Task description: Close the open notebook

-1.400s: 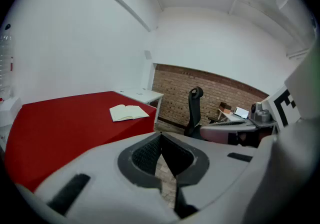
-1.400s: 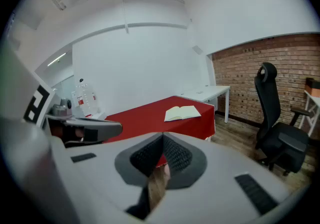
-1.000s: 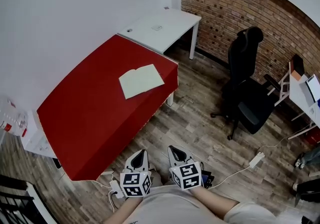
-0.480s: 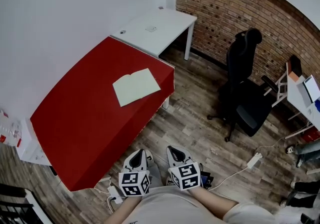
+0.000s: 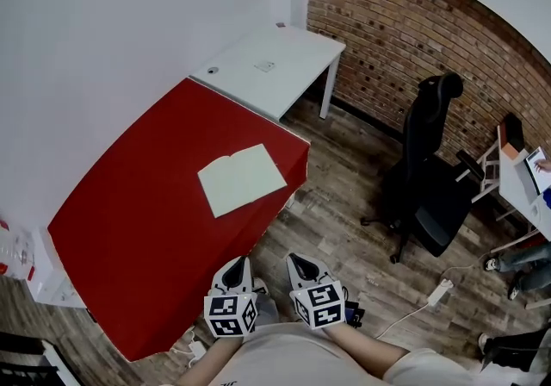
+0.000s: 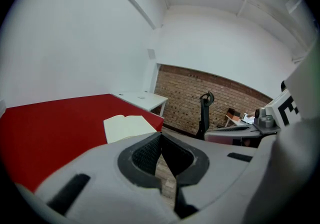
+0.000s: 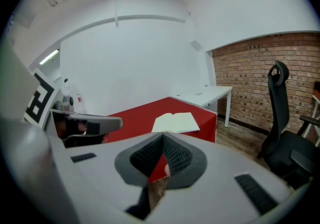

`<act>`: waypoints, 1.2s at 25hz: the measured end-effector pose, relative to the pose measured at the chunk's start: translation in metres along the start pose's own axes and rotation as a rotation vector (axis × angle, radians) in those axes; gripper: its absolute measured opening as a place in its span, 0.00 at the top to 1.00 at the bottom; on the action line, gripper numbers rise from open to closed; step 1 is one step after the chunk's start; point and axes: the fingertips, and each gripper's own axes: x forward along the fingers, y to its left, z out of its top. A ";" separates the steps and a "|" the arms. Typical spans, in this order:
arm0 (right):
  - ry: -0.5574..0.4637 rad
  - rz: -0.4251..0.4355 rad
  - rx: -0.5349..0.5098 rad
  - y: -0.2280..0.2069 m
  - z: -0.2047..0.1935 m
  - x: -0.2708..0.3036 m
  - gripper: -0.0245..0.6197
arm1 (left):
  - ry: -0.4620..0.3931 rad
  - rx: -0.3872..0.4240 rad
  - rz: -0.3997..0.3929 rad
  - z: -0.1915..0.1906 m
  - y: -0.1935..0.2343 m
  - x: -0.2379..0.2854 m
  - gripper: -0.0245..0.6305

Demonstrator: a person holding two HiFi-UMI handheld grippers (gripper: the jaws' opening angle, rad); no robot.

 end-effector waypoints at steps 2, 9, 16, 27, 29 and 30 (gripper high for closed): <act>-0.004 -0.004 0.000 0.000 0.013 0.018 0.95 | 0.002 0.000 -0.003 0.011 0.014 0.012 0.95; -0.012 -0.040 0.017 -0.004 0.049 0.080 0.95 | 0.004 0.020 -0.039 0.047 0.060 0.056 0.95; -0.026 -0.054 0.024 0.008 0.084 0.128 0.95 | 0.015 0.036 -0.061 0.077 0.103 0.083 0.95; -0.015 -0.038 0.016 0.007 0.102 0.160 0.95 | 0.014 0.015 -0.061 0.092 0.122 0.106 0.95; -0.015 -0.024 0.004 0.007 0.106 0.166 0.95 | 0.011 0.007 -0.047 0.093 0.126 0.109 0.95; -0.014 -0.018 -0.002 0.006 0.107 0.168 0.95 | 0.010 0.004 -0.042 0.094 0.128 0.110 0.95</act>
